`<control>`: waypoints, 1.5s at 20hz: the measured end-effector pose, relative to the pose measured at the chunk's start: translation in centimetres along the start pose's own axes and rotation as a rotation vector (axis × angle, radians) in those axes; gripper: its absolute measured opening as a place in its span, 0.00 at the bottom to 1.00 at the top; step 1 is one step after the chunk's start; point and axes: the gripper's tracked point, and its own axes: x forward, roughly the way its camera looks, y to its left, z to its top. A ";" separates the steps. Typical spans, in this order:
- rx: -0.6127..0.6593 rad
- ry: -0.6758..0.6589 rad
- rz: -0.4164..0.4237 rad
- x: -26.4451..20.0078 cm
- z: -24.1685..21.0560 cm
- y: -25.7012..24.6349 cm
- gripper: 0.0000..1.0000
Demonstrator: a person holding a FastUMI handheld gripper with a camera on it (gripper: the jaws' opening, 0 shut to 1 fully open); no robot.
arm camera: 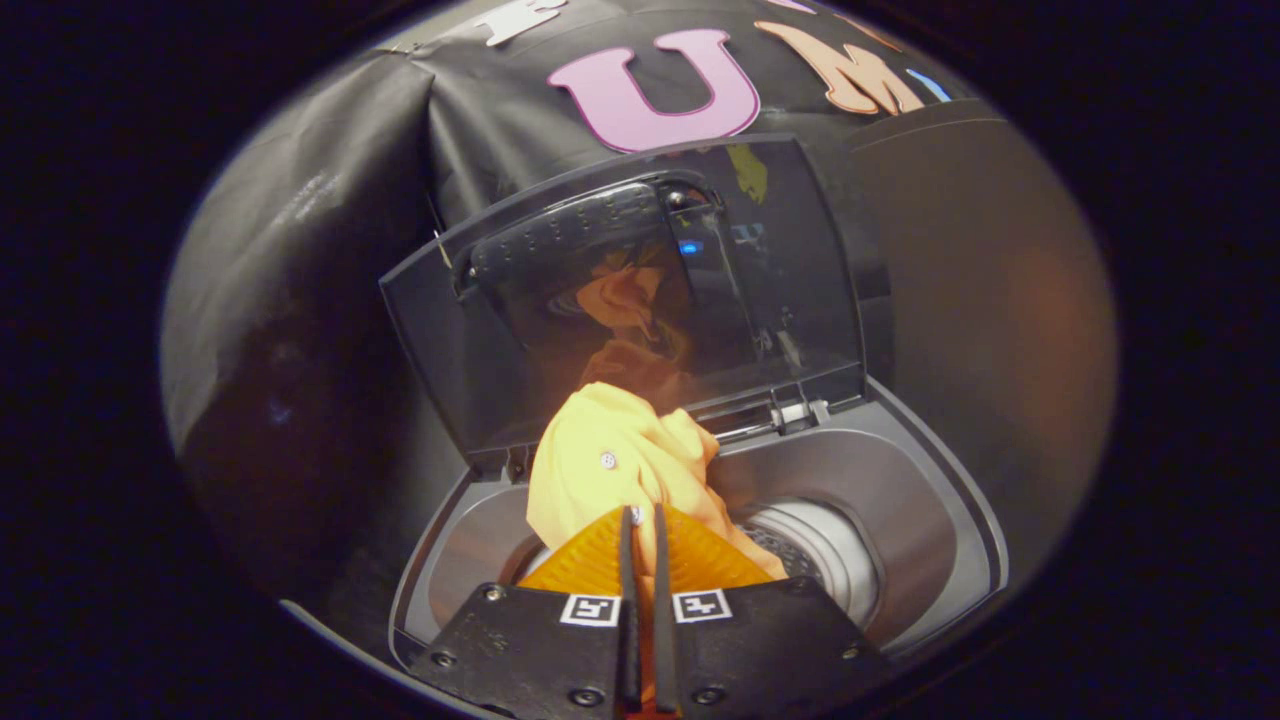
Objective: Put the clothes into the washing machine and then close the washing machine lid.
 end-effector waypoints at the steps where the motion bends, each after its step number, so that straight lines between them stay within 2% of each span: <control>1: -0.003 -0.007 -0.008 -0.1 0.2 0.0 0.15; 4: 0.017 -0.011 -0.064 -0.4 -0.3 -1.0 0.45; 6: 0.051 0.026 -0.058 -0.9 -1.3 -1.1 0.65; 8: 0.066 0.053 -0.057 -1.3 -2.1 -1.3 0.72; 9: 0.060 0.063 -0.061 -1.7 -2.3 -1.4 0.84; 10: 0.047 0.061 -0.065 -1.9 -2.3 -1.5 0.87; 11: 0.035 0.062 -0.061 -2.4 -2.3 -1.4 0.95; 14: 0.008 0.065 -0.057 -3.4 -1.8 -1.2 0.97; 20: -0.041 0.021 -0.054 -5.1 2.6 0.0 0.97; 26: -0.099 -0.074 -0.037 -6.4 11.1 2.5 0.97; 30: -0.174 -0.194 -0.024 -7.1 19.4 5.0 0.97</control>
